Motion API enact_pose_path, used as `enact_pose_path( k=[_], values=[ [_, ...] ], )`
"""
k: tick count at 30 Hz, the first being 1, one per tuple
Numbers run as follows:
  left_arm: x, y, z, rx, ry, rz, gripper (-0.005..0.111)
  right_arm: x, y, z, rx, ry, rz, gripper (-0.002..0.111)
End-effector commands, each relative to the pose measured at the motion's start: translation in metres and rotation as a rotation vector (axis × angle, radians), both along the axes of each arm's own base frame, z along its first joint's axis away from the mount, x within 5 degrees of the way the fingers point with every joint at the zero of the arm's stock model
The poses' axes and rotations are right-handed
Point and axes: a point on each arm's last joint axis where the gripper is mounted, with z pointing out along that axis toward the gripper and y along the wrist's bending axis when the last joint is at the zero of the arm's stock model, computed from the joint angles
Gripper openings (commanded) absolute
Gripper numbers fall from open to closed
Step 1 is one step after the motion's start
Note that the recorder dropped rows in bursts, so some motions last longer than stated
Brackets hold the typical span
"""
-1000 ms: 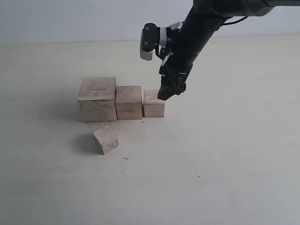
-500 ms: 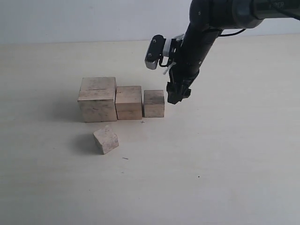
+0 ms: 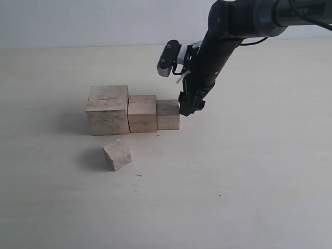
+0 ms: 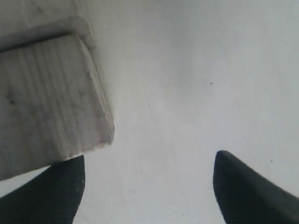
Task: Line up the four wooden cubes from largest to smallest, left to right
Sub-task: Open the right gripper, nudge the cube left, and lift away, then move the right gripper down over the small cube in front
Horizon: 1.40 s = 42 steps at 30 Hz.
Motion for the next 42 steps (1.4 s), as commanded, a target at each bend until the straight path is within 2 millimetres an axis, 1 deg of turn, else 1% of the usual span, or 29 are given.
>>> enact_pose_path(
  k=[1, 11, 15, 17, 20, 24, 25, 27, 28, 30, 34, 36, 37, 39, 42],
  values=[
    [0.0, 0.0, 0.0, 0.0, -0.008, -0.006, 0.0, 0.0, 0.004, 0.002, 0.044, 0.008, -0.027, 0.072],
    [0.0, 0.0, 0.0, 0.0, -0.008, -0.006, 0.0, 0.0, 0.003, 0.002, 0.033, 0.003, -0.019, 0.072],
    [0.0, 0.0, 0.0, 0.0, -0.008, -0.006, 0.0, 0.002, -0.002, 0.007, -0.011, -0.031, -0.011, 0.072],
    [0.0, 0.0, 0.0, 0.0, -0.008, -0.006, 0.0, 0.002, -0.004, 0.014, -0.027, -0.049, -0.033, 0.072],
    [0.0, 0.0, 0.0, 0.0, -0.008, -0.006, 0.0, 0.002, -0.009, 0.028, -0.048, -0.071, -0.074, 0.072],
    [0.0, 0.0, 0.0, 0.0, -0.008, -0.006, 0.0, -0.002, -0.016, 0.05, -0.061, -0.069, -0.191, 0.07],
    [0.0, 0.0, 0.0, 0.0, -0.008, -0.006, 0.0, -0.005, -0.018, 0.056, -0.062, -0.054, -0.229, 0.067],
    [0.0, 0.0, 0.0, 0.0, -0.008, -0.006, 0.0, -0.011, -0.02, 0.067, -0.048, 0.0, -0.313, 0.059],
    [0.0, 0.0, 0.0, 0.0, -0.008, -0.006, 0.0, -0.016, -0.02, 0.073, -0.027, 0.042, -0.373, 0.053],
    [0.0, 0.0, 0.0, 0.0, -0.008, -0.006, 0.0, -0.023, -0.019, 0.085, 0.025, 0.117, -0.469, 0.039],
    [0.0, 0.0, 0.0, 0.0, -0.008, -0.006, 0.0, -0.039, -0.01, 0.102, 0.136, 0.279, -0.507, 0.001],
    [0.0, 0.0, 0.0, 0.0, -0.008, -0.006, 0.0, -0.05, 0.001, 0.107, 0.179, 0.355, -0.494, 0.0],
    [0.0, 0.0, 0.0, 0.0, -0.008, -0.006, 0.0, -0.059, 0.011, 0.109, 0.185, 0.379, -0.472, 0.0],
    [0.0, 0.0, 0.0, 0.0, -0.008, -0.006, 0.0, -0.075, 0.029, 0.111, 0.178, 0.389, -0.439, 0.0],
    [0.0, 0.0, 0.0, 0.0, -0.008, -0.006, 0.0, -0.099, 0.059, 0.109, 0.176, 0.371, -0.478, 0.0]
  ],
)
